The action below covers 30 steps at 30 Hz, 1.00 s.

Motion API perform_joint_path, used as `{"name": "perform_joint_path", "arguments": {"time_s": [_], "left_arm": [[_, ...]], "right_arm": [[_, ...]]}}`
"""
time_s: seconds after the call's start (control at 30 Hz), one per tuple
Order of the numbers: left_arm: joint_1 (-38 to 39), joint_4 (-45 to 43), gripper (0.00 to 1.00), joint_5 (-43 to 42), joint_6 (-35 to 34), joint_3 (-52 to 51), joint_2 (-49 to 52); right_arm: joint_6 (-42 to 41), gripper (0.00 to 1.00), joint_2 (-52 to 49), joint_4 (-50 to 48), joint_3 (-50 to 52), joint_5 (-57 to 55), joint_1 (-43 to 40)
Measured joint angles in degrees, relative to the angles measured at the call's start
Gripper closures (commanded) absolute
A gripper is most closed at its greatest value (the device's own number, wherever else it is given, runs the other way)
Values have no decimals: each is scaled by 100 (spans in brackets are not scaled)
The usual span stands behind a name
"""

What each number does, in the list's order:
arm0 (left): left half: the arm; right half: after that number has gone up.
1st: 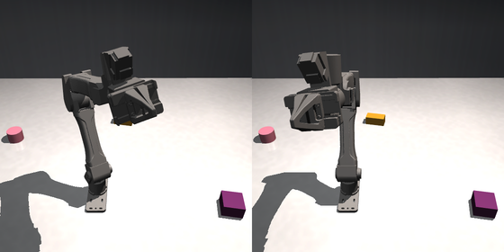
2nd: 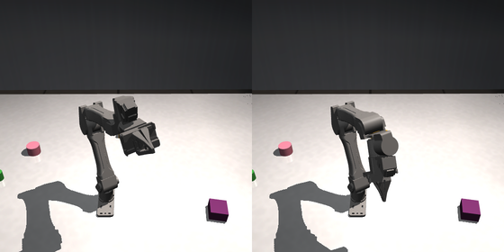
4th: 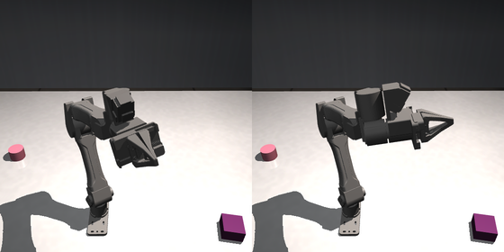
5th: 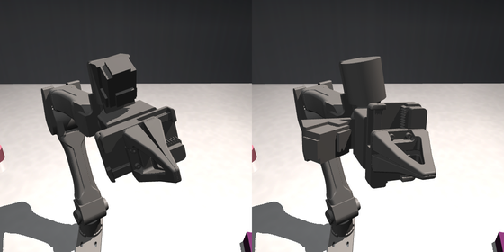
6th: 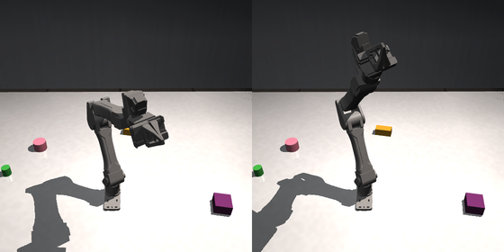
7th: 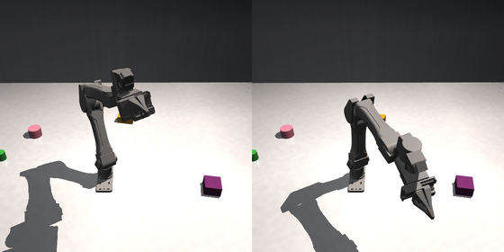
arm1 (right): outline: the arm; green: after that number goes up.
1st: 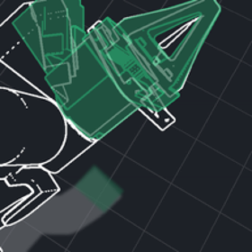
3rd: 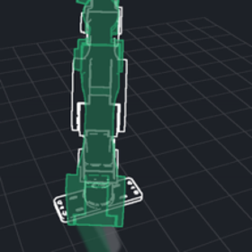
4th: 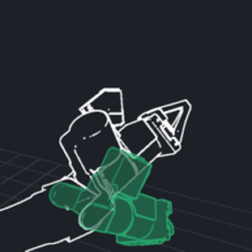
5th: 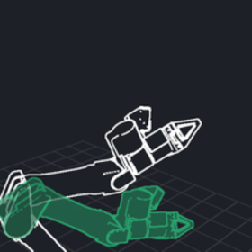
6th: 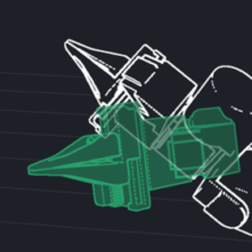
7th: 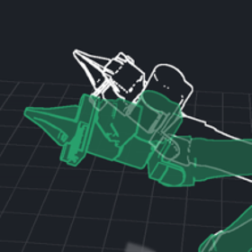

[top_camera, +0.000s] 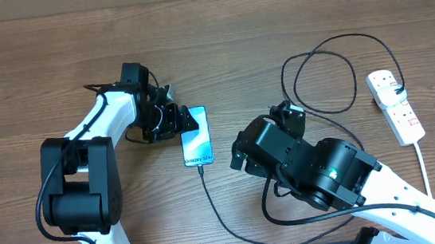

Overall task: Plug charger to phone and switch on socket
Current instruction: 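Open the left gripper and release the phone's top end, then retract both grippers away from the phone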

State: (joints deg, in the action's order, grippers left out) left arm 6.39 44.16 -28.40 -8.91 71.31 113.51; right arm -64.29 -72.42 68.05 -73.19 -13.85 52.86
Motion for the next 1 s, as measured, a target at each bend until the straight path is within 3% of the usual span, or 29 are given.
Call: {"name": "perform_joint_path", "arguments": {"time_s": [0.07,0.3,0.33,0.43,0.57,0.7,0.77,1.0], "left_arm": [[0,59,0,57,-42,55,0],[-2,734,0,940,-216,608,-9],[-2,835,0,1106,-260,728,-59],[-2,1150,0,1620,-310,1172,-671],[-2,1322,0,2063,-319,1534,-2020],[-2,1622,0,2472,-328,1705,-3528],[-2,1834,0,2708,-389,1727,-4103],[-2,2608,0,3451,-662,1729,-5379]], "right_arm": [[-2,0,0,-55,0,-125,0],[-42,17,0,-31,0,-487,-85],[-31,25,0,31,0,-505,-136],[-55,36,0,328,0,-562,-391],[-225,53,0,850,2,-605,-903],[-439,78,0,1266,2,-632,-1408],[-450,96,0,1563,2,-610,-1729],[-573,96,0,2293,2,-599,-2973]]}}
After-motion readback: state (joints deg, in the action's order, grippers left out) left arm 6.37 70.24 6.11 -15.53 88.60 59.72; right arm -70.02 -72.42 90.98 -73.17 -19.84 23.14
